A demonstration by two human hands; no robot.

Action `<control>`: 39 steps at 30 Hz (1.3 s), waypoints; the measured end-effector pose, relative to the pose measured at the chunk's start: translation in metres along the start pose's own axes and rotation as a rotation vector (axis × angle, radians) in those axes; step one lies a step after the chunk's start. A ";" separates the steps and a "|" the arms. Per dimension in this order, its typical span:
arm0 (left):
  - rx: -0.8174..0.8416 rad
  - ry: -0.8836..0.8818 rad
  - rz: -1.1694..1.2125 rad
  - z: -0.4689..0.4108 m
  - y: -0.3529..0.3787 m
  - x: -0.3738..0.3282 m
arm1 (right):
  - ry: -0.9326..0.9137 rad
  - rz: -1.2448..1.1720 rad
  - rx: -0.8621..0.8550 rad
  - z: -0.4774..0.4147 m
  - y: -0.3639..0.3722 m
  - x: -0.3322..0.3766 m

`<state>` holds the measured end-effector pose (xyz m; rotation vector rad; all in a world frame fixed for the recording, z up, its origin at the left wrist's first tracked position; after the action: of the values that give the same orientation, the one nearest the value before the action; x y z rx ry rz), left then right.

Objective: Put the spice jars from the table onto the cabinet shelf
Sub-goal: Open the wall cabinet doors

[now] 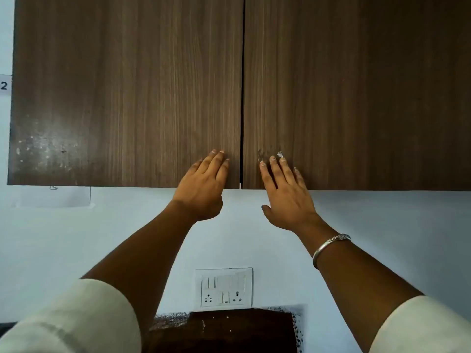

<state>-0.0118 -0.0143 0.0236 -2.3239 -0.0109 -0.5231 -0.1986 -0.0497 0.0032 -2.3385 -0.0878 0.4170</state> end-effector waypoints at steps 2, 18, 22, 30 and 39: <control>-0.006 -0.045 0.043 -0.008 0.005 -0.003 | -0.007 0.011 -0.028 -0.004 0.002 0.001; -0.183 -0.125 0.062 -0.044 0.048 -0.025 | 0.070 0.116 -0.174 -0.035 0.021 0.015; -0.162 -0.132 0.088 -0.044 0.048 -0.026 | 0.107 0.128 -0.153 -0.036 0.020 0.021; -0.069 -0.022 0.590 -0.039 0.016 -0.034 | 0.125 0.112 -0.140 -0.019 0.000 0.024; 0.002 0.022 1.682 -0.017 -0.052 -0.071 | 0.167 -0.050 -0.283 0.033 -0.043 0.015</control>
<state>-0.0916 0.0221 0.0424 -1.5301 1.7095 0.3328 -0.1926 0.0059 0.0070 -2.6333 -0.1320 0.1920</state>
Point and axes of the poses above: each hand's wrist, its own z-axis away from the middle knuckle, its own y-axis out of the palm, x = y × z, the point moved 3 cm from there along -z, towards the middle knuckle, and after that the axes turned 14 degrees about x, right-handed, at the moved point
